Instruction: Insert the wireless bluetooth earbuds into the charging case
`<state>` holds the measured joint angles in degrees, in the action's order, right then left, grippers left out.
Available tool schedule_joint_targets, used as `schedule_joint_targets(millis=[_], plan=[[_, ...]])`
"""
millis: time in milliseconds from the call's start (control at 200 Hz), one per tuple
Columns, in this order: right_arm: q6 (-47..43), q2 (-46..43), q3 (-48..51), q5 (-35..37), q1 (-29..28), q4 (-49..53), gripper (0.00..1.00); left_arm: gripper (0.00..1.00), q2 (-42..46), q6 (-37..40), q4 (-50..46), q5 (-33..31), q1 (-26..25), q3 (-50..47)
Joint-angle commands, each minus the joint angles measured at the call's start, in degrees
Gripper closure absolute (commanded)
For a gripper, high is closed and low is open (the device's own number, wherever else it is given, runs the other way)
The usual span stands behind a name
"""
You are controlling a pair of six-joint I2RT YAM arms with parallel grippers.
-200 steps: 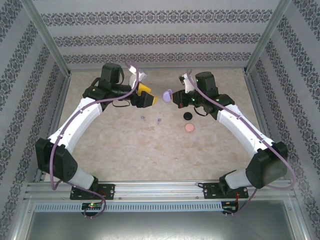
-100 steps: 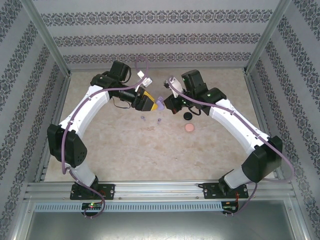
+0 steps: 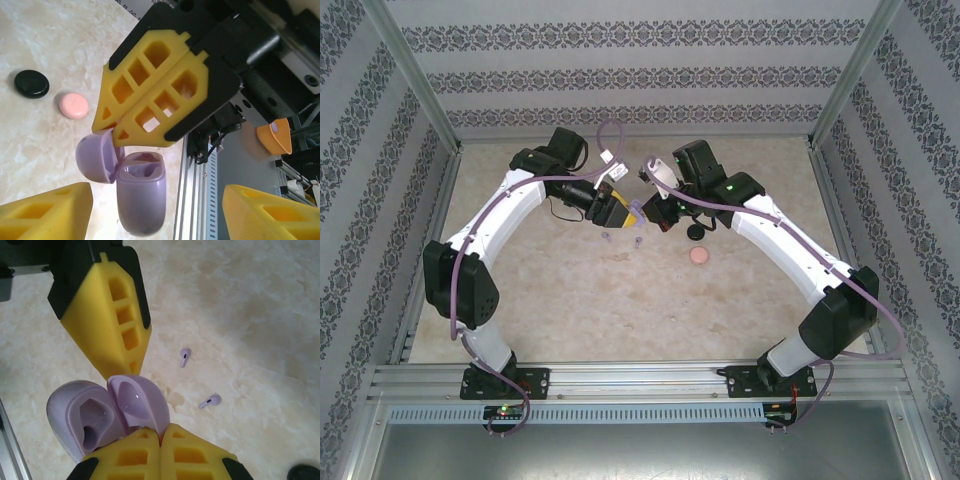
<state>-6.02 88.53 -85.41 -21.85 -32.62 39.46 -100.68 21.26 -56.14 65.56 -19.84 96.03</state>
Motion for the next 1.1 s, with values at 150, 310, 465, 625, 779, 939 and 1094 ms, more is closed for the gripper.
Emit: schedule_joint_targets(millis=[150, 310, 465, 625, 779, 939, 1094], plan=[[-0.6, 1.0, -2.5, 0.7, -1.2, 0.8, 1.0, 0.4, -1.1, 1.0, 1.0, 0.5, -0.7, -1.1], [-0.5, 1.4, -2.8, 0.8, -1.6, 0.7, 1.0, 0.46, -1.7, 0.9, 1.1, 0.4, -1.0, -1.3], [-0.5, 1.5, -2.8, 0.9, -1.9, 0.7, 1.0, 0.55, -1.7, 0.5, 1.9, 0.3, -1.1, -1.5], [-0.4, 1.5, -2.8, 1.3, -1.9, 0.6, 1.0, 0.61, -1.8, 1.0, 1.6, 0.4, -1.0, -1.5], [-0.1, 1.3, -3.0, 1.4, -1.9, 0.5, 1.0, 0.75, -1.6, 1.0, 1.7, 0.5, -1.0, -2.0], [1.5, 0.6, -3.7, 2.6, -1.7, -0.1, 0.96, 0.95, -0.7, -0.4, 4.4, -0.1, -0.8, -3.1], [6.8, -2.8, -2.8, 0.2, 1.0, -1.7, 0.63, 1.0, 3.7, -7.8, 16.3, -2.0, 2.5, -9.2]])
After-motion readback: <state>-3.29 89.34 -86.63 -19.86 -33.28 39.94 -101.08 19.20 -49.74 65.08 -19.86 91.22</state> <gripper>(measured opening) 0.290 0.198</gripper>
